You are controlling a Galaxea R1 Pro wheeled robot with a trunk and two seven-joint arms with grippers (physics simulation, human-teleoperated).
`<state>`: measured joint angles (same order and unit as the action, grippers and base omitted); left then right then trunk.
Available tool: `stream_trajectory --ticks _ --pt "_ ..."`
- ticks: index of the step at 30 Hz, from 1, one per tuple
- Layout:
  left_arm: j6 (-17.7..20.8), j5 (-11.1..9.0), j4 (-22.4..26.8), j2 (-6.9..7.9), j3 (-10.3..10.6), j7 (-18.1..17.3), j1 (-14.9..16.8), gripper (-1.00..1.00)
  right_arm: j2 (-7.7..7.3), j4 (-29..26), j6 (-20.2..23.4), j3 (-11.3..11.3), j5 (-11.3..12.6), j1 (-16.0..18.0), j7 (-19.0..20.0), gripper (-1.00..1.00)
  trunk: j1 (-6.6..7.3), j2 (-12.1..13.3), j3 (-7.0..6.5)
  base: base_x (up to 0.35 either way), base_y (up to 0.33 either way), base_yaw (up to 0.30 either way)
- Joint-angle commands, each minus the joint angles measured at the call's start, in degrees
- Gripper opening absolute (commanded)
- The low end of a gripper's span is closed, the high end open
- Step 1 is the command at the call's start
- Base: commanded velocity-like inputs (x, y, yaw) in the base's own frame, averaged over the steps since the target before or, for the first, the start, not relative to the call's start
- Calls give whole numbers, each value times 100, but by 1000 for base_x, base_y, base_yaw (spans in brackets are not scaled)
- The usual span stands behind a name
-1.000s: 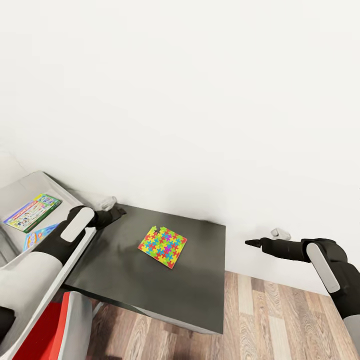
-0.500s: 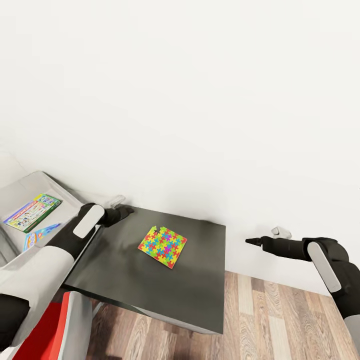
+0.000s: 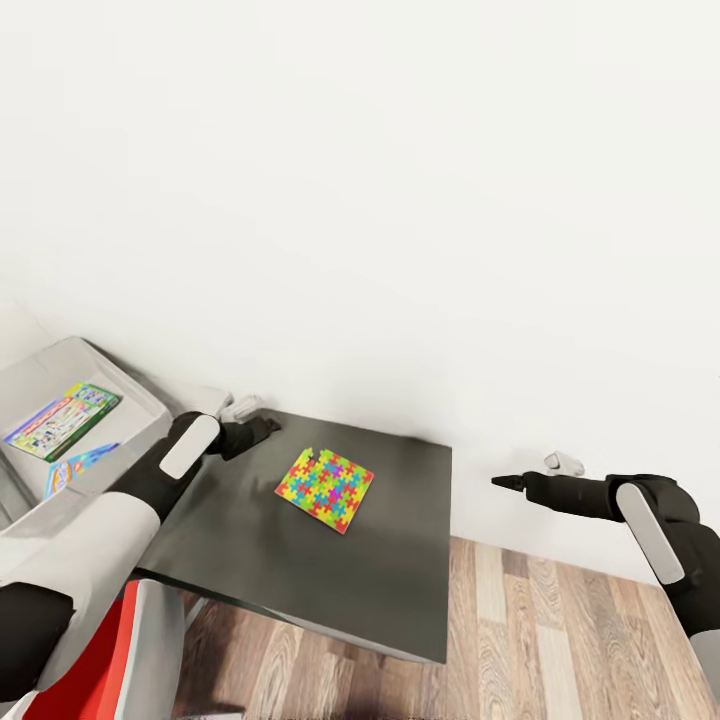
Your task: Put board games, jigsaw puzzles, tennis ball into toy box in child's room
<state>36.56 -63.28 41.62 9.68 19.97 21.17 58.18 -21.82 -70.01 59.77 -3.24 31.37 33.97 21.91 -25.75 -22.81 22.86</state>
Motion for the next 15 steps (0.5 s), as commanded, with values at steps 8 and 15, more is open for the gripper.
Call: stream_trajectory --ticks 8,15 --pt "-12 -65 -65 5 19 -71 -90 100 -4 -4 23 -9 -52 5 59 100 -3 -11 81 0 0 0" --pt "-4 -92 -92 1 -19 -86 -225 100 -3 -4 23 -10 -52 5 59 100 -3 -11 146 0 0 0"
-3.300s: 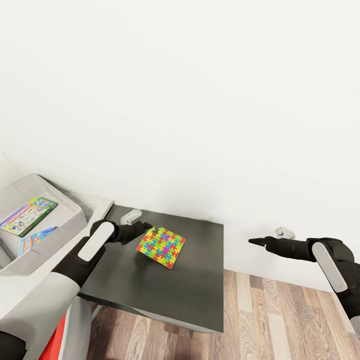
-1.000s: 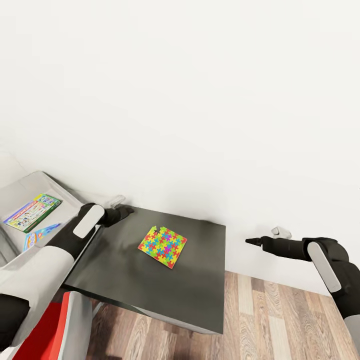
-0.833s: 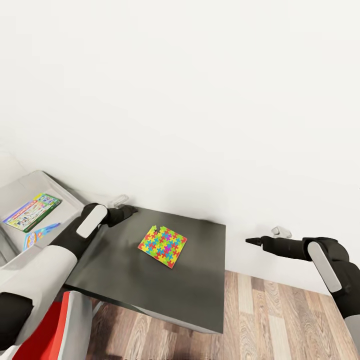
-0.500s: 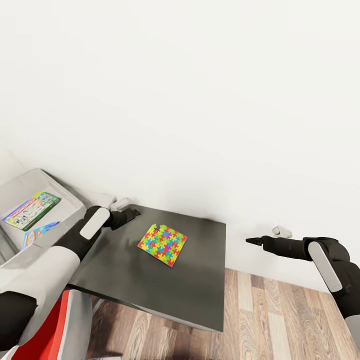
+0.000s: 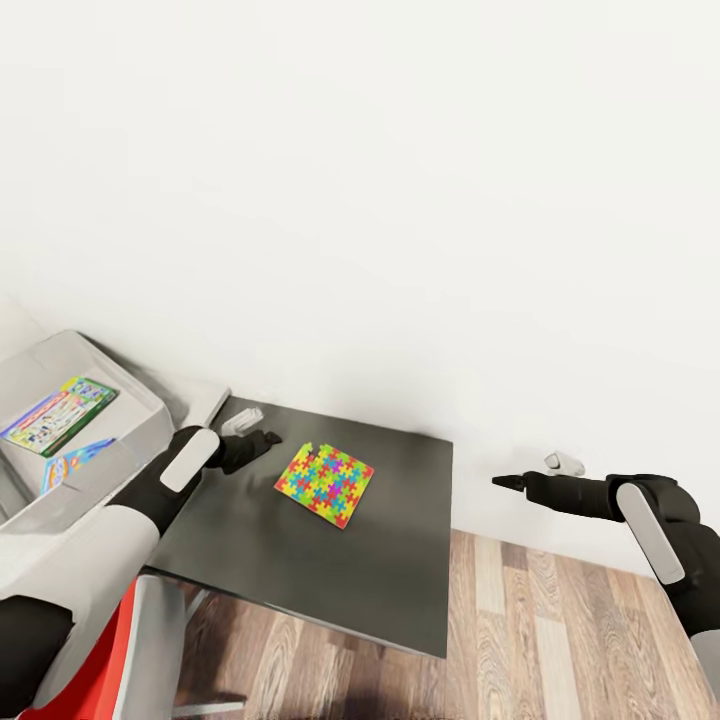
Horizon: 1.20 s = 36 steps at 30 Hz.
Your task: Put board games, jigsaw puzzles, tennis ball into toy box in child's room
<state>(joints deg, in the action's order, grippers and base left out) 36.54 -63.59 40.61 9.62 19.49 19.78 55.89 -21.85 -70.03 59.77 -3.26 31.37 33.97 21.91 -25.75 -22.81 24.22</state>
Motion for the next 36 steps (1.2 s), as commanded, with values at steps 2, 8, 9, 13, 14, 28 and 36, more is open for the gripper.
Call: stream_trajectory --ticks 2,8,9,13,14,28,36 --pt "11 -82 6 2 21 48 -14 100 4 -2 23 -8 -52 5 59 100 -3 -11 28 0 0 0" --pt "36 -115 2 -13 8 33 -33 100 6 -2 23 -8 -52 5 59 100 -3 -11 84 0 0 0" --pt "36 -115 2 -13 8 33 -33 100 6 -2 23 -8 -52 5 59 100 -3 -11 93 0 0 0" --pt "44 -125 1 -17 5 20 -38 100 4 -2 23 -8 -52 5 59 100 -3 -11 130 0 0 0" --pt "46 -127 1 -18 5 16 -39 100 2 -2 23 -8 -52 5 59 100 -3 -11 140 0 0 0" --pt "54 -135 0 -21 2 -6 -42 100 -11 -22 23 -8 -52 5 59 100 -3 -11 212 0 0 0" --pt "54 -136 -5 -23 4 -9 -43 100 -15 -39 23 -8 -52 5 59 100 -3 -11 218 0 0 0"
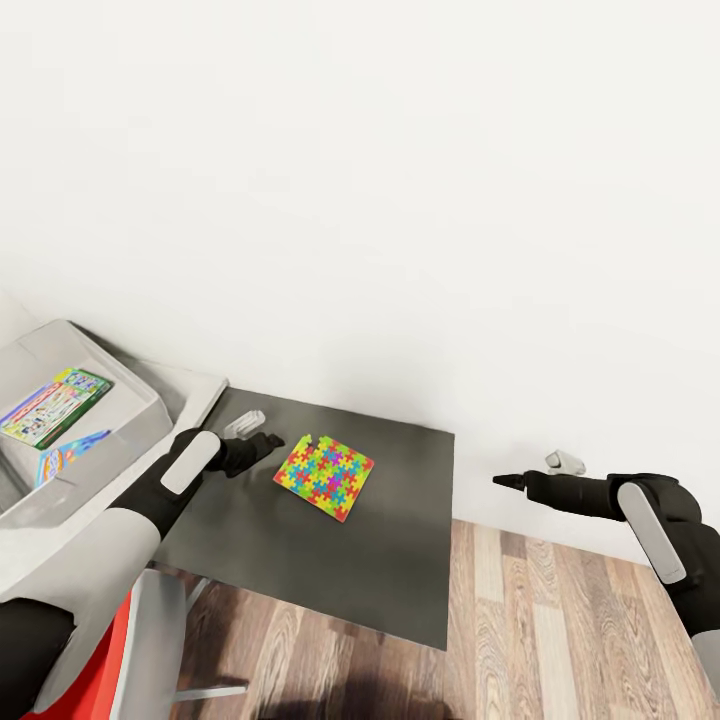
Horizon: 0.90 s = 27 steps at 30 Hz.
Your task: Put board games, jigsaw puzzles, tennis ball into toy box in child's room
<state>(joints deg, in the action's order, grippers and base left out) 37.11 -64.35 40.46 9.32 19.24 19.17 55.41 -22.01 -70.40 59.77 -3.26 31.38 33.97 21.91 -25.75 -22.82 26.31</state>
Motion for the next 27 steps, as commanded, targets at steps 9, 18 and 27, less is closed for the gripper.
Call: stream_trajectory --ticks 9,18,27 --pt "-6 -61 7 2 29 52 2 100 3 -7 23 -8 -53 4 59 100 -3 -10 11 0 0 -68" --pt "-10 -61 0 0 35 45 -42 100 4 -9 23 -10 -53 4 59 100 -3 -10 11 0 0 -185" --pt "-21 -74 4 0 34 40 -85 100 6 -38 23 -9 -53 4 59 100 -3 -10 11 -1 0 -56"
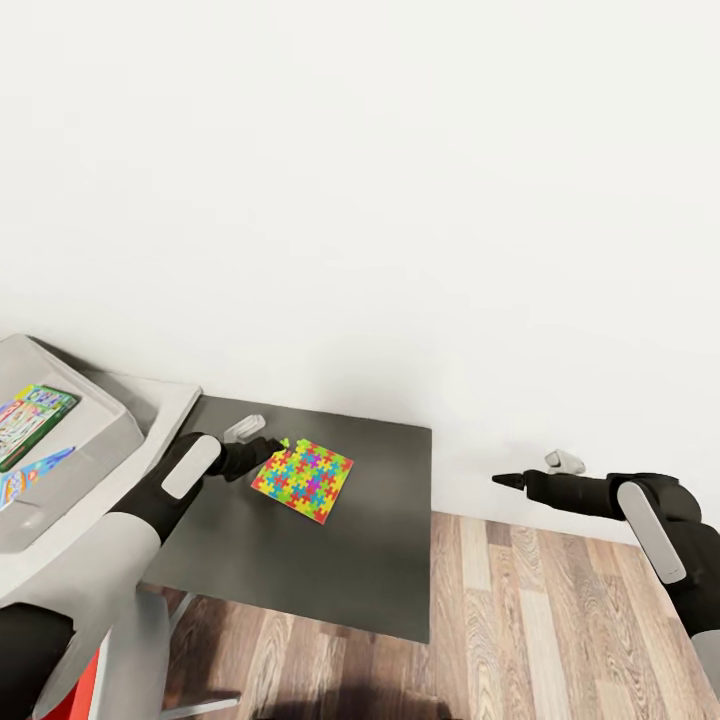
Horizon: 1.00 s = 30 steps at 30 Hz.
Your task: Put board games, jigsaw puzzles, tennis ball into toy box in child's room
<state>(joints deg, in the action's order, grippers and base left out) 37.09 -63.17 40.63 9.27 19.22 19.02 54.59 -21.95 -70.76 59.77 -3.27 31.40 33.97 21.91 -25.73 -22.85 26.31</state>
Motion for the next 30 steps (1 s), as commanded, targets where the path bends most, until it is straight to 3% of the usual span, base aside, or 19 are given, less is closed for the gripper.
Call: stream_trajectory --ticks 1,14,30 --pt "-24 -192 -12 4 36 56 -6 100 0 -18 23 -8 -55 4 59 100 -5 -6 11 -25 -9 -18" --pt "-53 -187 -12 -18 45 65 -18 100 -2 -76 23 -7 -55 4 59 100 -5 -6 11 -80 -53 -13" --pt "-56 -177 -11 -22 46 67 -24 100 -10 -79 23 -7 -55 3 59 100 -5 -6 11 -5 -3 -176"
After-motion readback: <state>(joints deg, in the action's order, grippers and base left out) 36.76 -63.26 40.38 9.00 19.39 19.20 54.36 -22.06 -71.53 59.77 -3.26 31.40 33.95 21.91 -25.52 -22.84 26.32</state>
